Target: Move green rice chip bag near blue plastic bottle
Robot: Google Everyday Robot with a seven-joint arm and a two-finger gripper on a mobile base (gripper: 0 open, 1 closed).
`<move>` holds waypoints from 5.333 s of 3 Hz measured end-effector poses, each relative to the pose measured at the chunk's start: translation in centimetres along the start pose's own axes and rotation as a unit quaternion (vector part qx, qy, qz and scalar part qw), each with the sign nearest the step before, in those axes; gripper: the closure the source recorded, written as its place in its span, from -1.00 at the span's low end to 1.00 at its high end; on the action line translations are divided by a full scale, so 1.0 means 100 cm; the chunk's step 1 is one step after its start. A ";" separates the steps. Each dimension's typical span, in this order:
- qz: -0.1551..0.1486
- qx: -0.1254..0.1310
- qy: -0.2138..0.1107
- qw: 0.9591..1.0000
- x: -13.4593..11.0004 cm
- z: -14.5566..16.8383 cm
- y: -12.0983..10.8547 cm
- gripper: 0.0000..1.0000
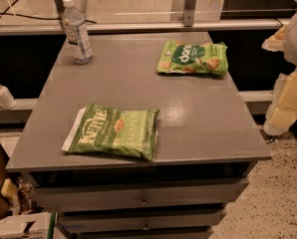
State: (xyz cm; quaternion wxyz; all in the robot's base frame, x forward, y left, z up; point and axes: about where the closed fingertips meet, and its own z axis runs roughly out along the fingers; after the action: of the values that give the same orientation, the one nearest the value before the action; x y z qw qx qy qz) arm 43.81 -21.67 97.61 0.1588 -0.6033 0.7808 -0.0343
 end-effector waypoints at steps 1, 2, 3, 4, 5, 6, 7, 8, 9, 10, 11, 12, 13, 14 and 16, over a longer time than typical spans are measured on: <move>0.000 0.000 0.000 1.000 0.000 0.000 0.000 -1.00; -0.008 -0.007 -0.013 1.000 0.002 0.005 0.014 -1.00; -0.007 -0.013 -0.048 0.999 0.002 0.025 0.024 -1.00; 0.013 0.001 -0.100 0.995 -0.009 0.045 0.005 -1.00; 0.047 0.017 -0.148 0.988 -0.020 0.066 -0.033 -1.00; 0.076 0.042 -0.191 0.978 -0.035 0.086 -0.090 -1.00; 0.092 0.070 -0.210 0.971 -0.047 0.090 -0.149 -1.00; 0.092 0.070 -0.210 0.971 -0.047 0.090 -0.149 -1.00; 0.092 0.081 -0.216 0.969 -0.049 0.100 -0.149 -1.00; 0.094 0.099 -0.233 0.963 -0.055 0.117 -0.168 -1.00; 0.116 0.114 -0.251 0.954 -0.058 0.135 -0.202 -1.00; 0.151 0.126 -0.262 0.945 -0.051 0.153 -0.234 -1.00; 0.188 0.131 -0.263 0.937 -0.034 0.173 -0.253 -1.00; 0.212 0.127 -0.260 0.933 -0.023 0.192 -0.259 -1.00; 0.219 0.119 -0.262 0.932 -0.024 0.206 -0.262 -0.20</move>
Offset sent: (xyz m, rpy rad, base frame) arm -0.0303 0.0050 -0.0261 0.0549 0.0312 0.0630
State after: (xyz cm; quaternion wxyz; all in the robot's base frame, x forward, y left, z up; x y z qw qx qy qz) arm 74.68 -23.57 84.97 0.4322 -0.3814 0.8143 0.0683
